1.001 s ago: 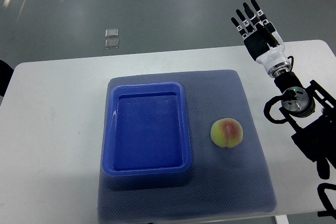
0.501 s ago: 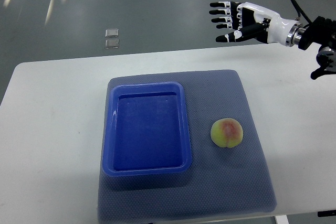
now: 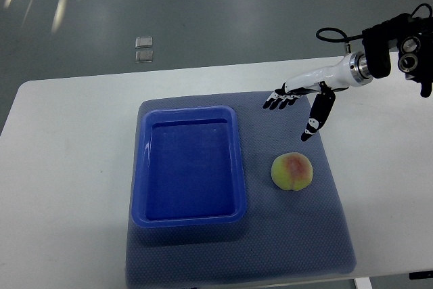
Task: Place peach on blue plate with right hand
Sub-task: 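Lower the right hand onto the peach and close fingers around it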
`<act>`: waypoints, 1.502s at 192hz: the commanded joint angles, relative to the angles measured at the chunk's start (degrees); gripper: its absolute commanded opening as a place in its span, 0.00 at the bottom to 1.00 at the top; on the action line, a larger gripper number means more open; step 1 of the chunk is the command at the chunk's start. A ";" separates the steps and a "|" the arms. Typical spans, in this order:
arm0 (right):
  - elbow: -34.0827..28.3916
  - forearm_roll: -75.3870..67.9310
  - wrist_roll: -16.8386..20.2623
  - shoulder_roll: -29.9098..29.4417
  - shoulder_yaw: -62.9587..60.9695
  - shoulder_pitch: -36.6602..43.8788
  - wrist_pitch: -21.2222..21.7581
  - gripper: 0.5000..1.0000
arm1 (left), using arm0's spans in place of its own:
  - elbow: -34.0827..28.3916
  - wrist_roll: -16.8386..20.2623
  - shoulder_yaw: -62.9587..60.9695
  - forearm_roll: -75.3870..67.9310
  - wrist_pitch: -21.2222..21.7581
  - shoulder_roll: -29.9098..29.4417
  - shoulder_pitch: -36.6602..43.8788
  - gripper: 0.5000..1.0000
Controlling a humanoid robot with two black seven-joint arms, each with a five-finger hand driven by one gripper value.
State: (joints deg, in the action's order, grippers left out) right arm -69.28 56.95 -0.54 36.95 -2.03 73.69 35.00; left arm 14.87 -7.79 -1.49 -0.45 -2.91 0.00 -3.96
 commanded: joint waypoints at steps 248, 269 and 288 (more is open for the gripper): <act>-6.57 4.22 -0.70 2.42 -6.50 -21.92 -12.15 0.16 | -0.20 -0.03 -0.01 -0.08 0.10 0.00 0.01 1.00; -6.57 5.19 -0.69 2.34 -6.59 -22.19 -12.86 0.00 | -0.20 -0.03 -0.01 -0.08 0.10 0.00 0.01 1.00; -6.74 4.14 -0.69 3.65 -9.05 -20.61 -11.45 0.00 | -0.20 -0.03 -0.01 -0.08 0.10 0.00 0.01 1.00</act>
State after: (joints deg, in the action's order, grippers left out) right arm -75.91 61.90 -1.27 39.43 -8.74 51.70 22.36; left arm 14.67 -7.83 -1.50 -0.52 -2.81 0.00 -3.96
